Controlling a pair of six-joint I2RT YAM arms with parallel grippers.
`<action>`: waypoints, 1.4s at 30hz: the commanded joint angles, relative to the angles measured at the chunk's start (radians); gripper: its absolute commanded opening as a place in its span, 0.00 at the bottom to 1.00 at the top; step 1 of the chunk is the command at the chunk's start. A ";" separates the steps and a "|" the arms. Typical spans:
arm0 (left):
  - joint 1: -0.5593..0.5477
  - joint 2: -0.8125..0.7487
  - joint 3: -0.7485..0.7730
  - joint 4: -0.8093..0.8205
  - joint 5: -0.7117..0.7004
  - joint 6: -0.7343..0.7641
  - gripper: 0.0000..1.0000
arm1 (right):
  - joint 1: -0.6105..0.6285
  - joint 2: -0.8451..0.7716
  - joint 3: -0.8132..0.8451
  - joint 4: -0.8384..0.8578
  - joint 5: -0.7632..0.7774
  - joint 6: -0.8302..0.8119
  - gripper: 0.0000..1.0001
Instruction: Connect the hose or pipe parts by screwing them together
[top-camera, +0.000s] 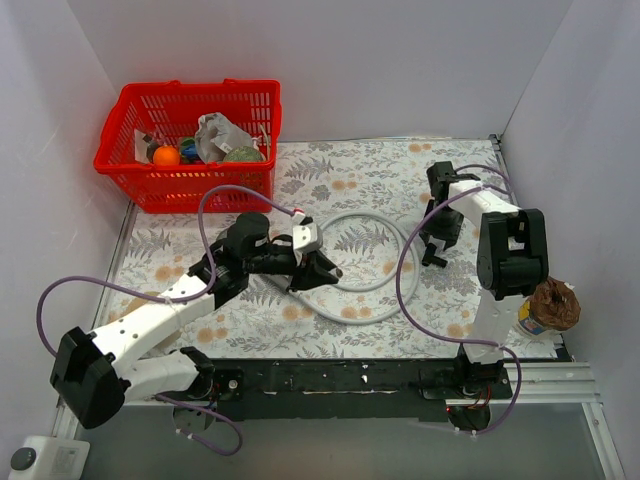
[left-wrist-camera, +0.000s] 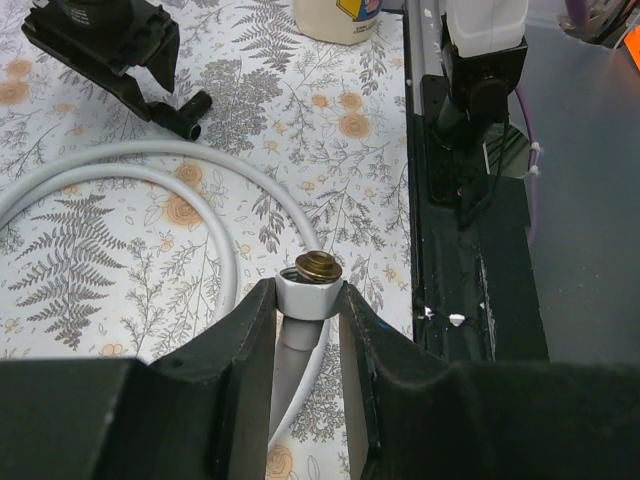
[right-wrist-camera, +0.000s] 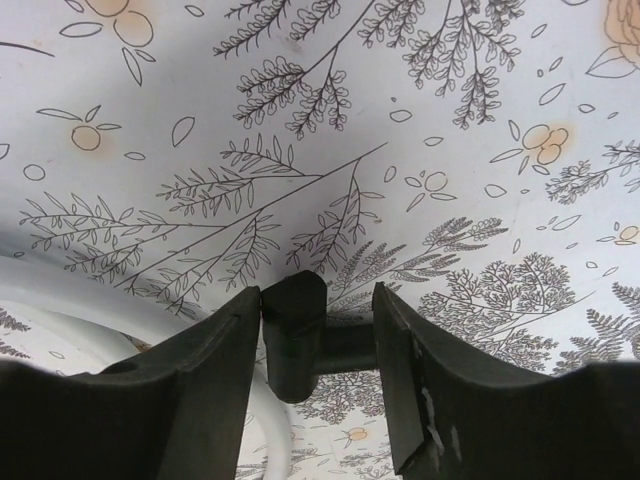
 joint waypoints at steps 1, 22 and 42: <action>0.005 -0.090 -0.083 0.157 0.023 -0.049 0.00 | -0.002 0.042 0.066 -0.084 -0.009 -0.028 0.54; 0.019 -0.326 -0.088 0.364 -0.168 -0.402 0.05 | 0.082 -0.100 0.069 -0.003 -0.085 -0.057 0.01; 0.019 -0.366 -0.361 0.736 -0.103 -0.594 0.00 | 0.308 -0.427 -0.094 0.152 -0.246 -0.223 0.01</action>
